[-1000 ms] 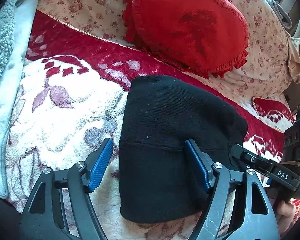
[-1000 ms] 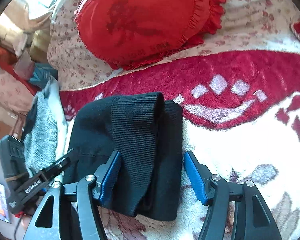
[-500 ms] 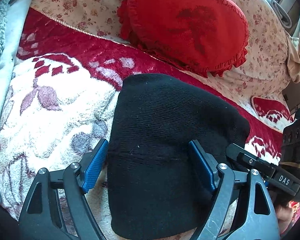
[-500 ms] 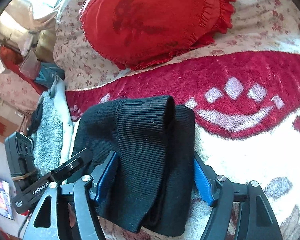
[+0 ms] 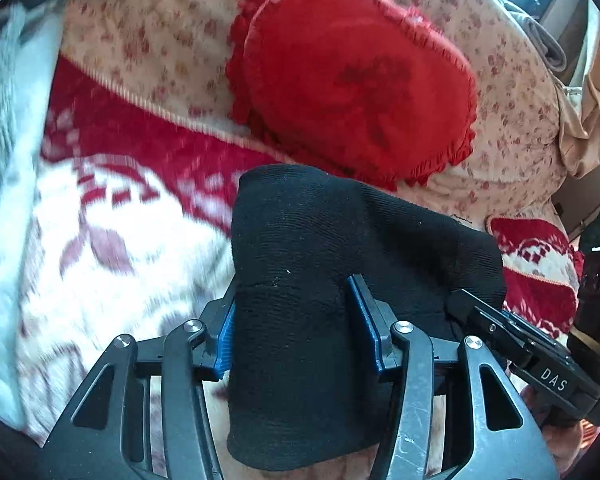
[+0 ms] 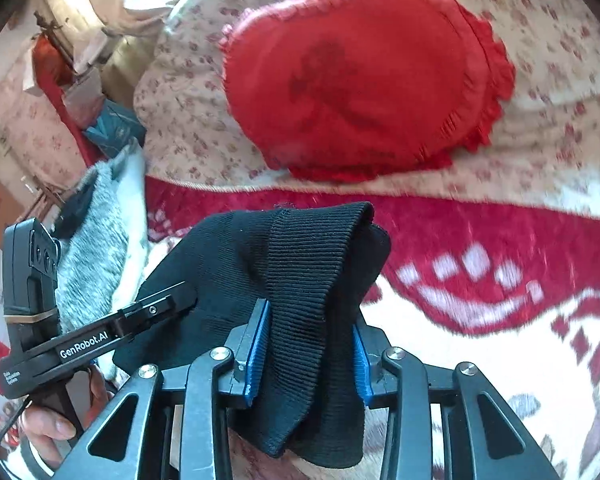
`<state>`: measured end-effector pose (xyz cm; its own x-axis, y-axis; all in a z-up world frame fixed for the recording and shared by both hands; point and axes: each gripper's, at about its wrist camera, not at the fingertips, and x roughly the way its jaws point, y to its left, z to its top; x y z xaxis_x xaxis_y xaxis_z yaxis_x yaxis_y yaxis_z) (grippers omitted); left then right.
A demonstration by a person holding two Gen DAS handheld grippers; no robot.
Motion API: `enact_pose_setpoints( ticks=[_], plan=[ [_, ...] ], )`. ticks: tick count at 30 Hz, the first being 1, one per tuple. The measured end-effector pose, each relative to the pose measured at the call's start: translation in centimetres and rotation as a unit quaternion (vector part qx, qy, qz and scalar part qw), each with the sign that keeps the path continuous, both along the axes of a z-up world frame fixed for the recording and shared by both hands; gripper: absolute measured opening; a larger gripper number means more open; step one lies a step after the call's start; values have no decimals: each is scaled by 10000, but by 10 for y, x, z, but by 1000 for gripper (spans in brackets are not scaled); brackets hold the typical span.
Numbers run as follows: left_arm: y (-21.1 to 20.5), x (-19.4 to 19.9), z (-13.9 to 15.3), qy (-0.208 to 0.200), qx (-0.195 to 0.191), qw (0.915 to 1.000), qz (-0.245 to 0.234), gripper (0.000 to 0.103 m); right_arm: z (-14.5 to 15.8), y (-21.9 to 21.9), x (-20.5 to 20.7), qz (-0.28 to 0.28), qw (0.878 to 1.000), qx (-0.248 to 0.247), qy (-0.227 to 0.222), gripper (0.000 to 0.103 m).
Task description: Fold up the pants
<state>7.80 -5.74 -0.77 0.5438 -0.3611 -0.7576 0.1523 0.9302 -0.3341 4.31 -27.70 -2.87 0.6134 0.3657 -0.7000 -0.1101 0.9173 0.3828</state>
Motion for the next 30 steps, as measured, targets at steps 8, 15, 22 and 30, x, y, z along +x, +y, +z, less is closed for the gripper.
enact_pose_setpoints(
  ticks=[8,15,22,30],
  plan=[
    [-5,46,-20,140,413,9990,100,50,-6,4,50,-139,9999,-7,-11,37],
    [-1,43,-27,137,668,9976,116,55,-13,-7,44,-278,9981,-498,221,43],
    [-6,29,-14,-65,1120,9935,204,55,29,21,25,174,9961,-771,-386,27],
    [-14,24,-25,-65,1236,9921,190,59,-23,49,14,488,9915,-1198,152,22]
  ],
)
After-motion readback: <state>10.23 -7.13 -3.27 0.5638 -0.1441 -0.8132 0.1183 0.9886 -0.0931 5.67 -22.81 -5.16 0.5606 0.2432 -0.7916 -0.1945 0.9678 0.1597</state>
